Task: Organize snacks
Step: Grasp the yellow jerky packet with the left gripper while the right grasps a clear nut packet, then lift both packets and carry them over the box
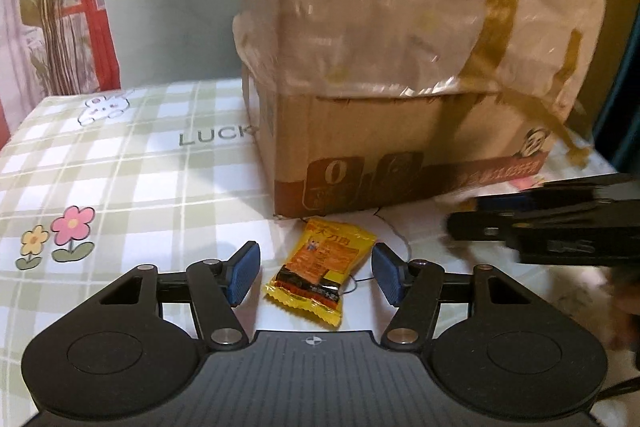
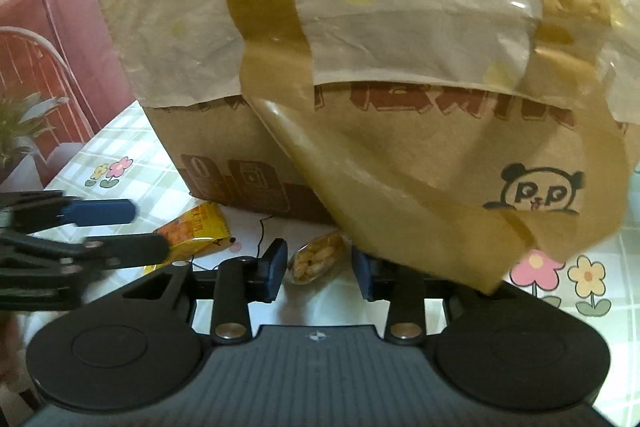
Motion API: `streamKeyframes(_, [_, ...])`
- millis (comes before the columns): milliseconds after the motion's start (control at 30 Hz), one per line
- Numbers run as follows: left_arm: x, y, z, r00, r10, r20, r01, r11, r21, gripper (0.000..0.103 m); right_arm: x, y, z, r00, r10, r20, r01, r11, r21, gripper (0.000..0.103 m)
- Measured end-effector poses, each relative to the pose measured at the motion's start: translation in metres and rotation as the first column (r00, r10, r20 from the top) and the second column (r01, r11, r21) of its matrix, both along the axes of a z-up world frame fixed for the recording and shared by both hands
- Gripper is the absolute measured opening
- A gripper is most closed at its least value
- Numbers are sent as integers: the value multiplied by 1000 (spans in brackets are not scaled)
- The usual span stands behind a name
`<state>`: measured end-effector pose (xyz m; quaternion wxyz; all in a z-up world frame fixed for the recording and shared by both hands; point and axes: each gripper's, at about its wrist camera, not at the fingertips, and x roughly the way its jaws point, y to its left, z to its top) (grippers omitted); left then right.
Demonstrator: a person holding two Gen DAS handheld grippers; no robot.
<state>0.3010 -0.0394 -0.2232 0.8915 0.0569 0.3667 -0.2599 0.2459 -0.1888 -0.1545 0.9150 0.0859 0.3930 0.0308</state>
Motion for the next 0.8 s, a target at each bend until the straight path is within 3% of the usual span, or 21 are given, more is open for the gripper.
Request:
streamKeyframes(100, [0,-6,-4,1000,-12,19,11,999,32,62,-11,-2,3,1000,8,13,-8,1000,-2,35])
streamKeyframes(167, [-6,-6,-3,999,-20,40,18,998,58,41,-20,-2,3,1000,18,15,-18,1000,-11,35])
streamKeyframes(233, [-12,-6,-2,999,-30,43,27,998,60,36,-31,-4,3,999,27,19,-27,1000,-12,34])
streamKeyframes(300, [-18,-2,-1,999,-30,32,29,999,44,35,-40,-4,3,999,44,15,-44,999,-10,19])
streamKeyframes(567, [-42,13,8,1000,26,-3,-26,999,-36,34,-56,-7,7,998,53,16,-54,999,6,19])
streamKeyframes(800, [-68,21,35,997,58,49,-53,994,-92,34,-73,-6,26,994,92,67,-95,995,42,19])
